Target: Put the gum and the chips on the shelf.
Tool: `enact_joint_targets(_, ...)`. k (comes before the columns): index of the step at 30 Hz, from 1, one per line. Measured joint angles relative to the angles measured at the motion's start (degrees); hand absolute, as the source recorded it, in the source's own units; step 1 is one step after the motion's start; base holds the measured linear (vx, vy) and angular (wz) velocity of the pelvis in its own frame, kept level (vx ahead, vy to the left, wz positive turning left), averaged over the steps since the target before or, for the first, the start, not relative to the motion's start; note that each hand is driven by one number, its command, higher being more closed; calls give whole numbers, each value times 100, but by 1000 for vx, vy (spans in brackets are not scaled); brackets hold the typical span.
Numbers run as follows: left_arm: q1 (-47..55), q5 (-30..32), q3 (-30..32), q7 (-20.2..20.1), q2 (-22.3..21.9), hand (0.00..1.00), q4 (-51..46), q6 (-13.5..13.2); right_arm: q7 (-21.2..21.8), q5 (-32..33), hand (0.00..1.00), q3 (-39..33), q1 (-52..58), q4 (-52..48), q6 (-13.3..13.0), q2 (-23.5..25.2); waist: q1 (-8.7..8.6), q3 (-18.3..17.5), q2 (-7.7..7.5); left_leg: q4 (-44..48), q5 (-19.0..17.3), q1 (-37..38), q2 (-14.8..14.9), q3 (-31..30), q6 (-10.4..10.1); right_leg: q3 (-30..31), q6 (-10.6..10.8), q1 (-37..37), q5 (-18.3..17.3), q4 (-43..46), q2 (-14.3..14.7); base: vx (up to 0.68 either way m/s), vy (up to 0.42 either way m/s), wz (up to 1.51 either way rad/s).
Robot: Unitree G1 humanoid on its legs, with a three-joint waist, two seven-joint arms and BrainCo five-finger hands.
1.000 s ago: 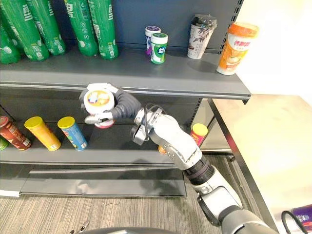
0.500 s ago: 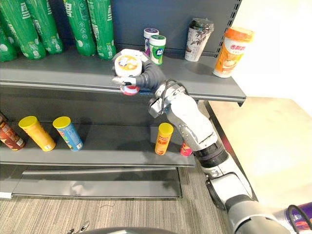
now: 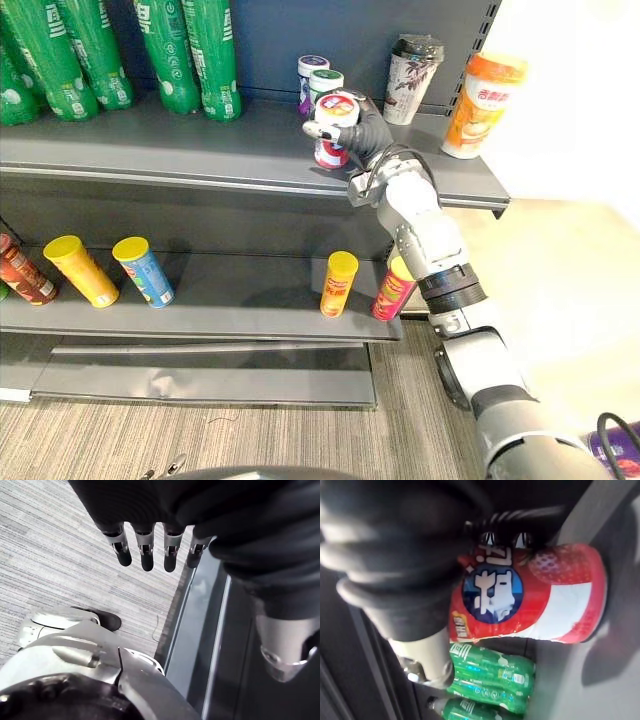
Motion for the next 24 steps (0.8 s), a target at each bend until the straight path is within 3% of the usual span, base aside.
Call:
enact_joint_targets(8,-66,13,-66,-117,9,0,-5,194,89,-163,100,-16,-321,661,-125,-68,84,35,85,-4,36,-14,2,-47,10,-43,-1,13,0,29,-11,-5,4,2)
enact_joint_targets(24,-142,232,-94,-126,27,0,-6,232,503,-188,100,-1,-334,493,-200,-54,91,142,90,-4,32,3,22,-9,11,-6,-2,0,-3,64,-12,0,1,0)
